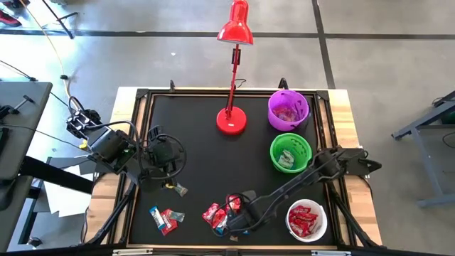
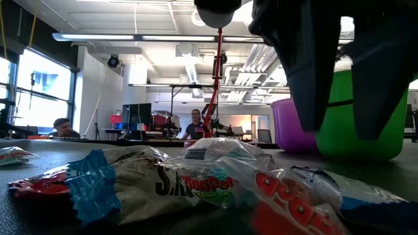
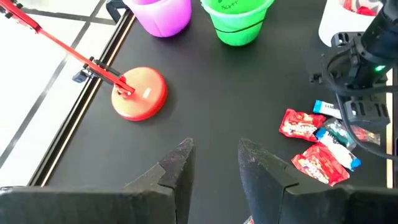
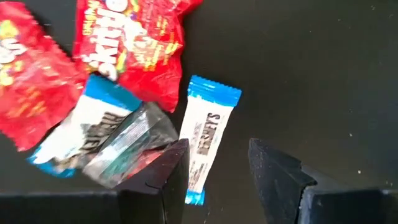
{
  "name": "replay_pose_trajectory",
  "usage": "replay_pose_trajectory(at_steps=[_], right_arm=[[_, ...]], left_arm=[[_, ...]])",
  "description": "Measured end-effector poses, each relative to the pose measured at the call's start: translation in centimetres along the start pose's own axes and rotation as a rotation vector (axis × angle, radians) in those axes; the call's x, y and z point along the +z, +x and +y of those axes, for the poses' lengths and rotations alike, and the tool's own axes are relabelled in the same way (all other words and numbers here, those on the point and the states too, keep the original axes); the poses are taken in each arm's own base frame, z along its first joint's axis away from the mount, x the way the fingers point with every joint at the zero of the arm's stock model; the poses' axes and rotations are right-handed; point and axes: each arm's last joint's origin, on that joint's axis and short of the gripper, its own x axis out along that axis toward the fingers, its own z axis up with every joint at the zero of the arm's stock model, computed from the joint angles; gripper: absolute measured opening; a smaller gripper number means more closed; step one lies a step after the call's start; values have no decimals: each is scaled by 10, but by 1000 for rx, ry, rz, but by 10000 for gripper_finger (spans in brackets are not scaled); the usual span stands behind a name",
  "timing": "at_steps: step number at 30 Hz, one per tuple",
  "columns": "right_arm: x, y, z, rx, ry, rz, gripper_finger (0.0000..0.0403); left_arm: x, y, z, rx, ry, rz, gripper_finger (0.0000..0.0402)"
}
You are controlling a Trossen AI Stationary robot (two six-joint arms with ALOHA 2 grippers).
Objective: Organize candy in baskets
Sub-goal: Put the white chocolate bar into the green bucket
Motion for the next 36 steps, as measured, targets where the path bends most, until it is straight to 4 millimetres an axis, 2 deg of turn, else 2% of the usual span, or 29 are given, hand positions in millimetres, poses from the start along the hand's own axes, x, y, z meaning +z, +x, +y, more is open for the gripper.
replay_pose_trajectory(at_steps=[6, 12, 25, 30, 36], right_arm=[[-2, 20, 2, -36, 0, 12, 161], [-4, 35, 10, 7, -14, 36, 161], [-3, 36, 12, 25, -38, 16, 157], [-3, 37, 11, 16, -40, 13, 113], [-3, 37, 11, 13, -64, 11, 22]], left_arm=[[0, 0, 0, -1, -13, -1, 108], [-1, -1, -1, -3, -24, -2, 108], [0, -1, -1, -4, -43, -6, 108], [0, -1, -1, -2, -49, -7, 108], [0, -1, -1, -2, -49, -7, 108]])
